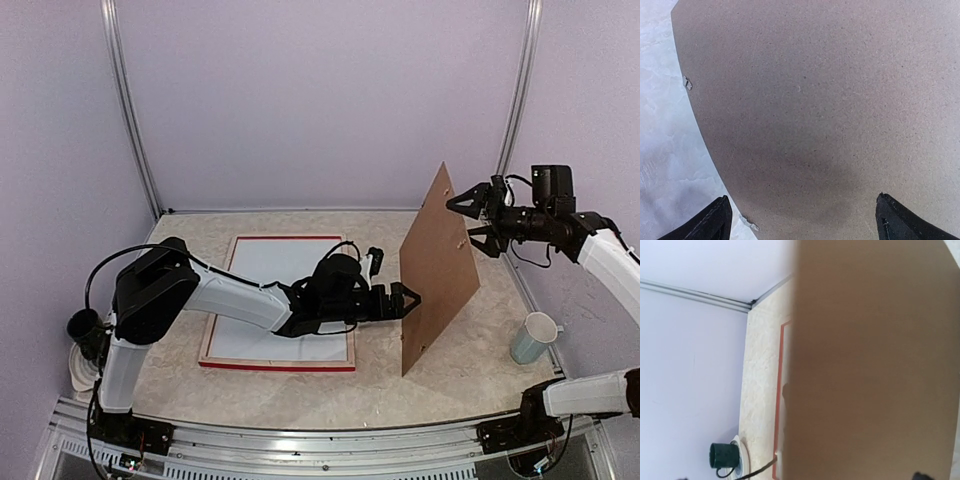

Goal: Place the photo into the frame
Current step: Pick up the backboard from the center of the board.

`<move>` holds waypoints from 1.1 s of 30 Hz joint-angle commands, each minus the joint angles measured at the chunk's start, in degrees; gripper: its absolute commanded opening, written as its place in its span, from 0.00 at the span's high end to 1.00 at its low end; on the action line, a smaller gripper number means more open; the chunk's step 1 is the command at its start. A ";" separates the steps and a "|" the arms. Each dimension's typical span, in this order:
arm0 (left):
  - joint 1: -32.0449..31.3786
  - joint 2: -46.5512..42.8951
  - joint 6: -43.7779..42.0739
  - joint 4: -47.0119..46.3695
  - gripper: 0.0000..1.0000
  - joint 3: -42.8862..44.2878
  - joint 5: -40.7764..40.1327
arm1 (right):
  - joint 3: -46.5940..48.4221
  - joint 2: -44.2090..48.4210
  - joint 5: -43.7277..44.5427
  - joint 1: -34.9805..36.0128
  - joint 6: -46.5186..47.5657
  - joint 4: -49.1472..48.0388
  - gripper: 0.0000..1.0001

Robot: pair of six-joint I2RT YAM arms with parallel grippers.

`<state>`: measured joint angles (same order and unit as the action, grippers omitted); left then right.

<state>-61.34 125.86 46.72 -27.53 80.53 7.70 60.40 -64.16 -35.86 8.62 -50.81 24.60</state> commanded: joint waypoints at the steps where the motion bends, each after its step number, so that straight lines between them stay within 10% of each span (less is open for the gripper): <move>1: -0.48 1.22 0.26 -0.23 0.01 1.49 0.91 | 2.50 1.31 -1.28 -0.63 2.30 2.81 0.04; 33: -1.19 2.02 2.14 -3.27 0.01 -0.73 2.47 | -0.42 -3.79 4.50 -0.62 9.21 15.46 0.54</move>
<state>-61.89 126.91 48.66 -28.80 80.68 8.84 60.12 -67.18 -30.61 8.34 -41.47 40.84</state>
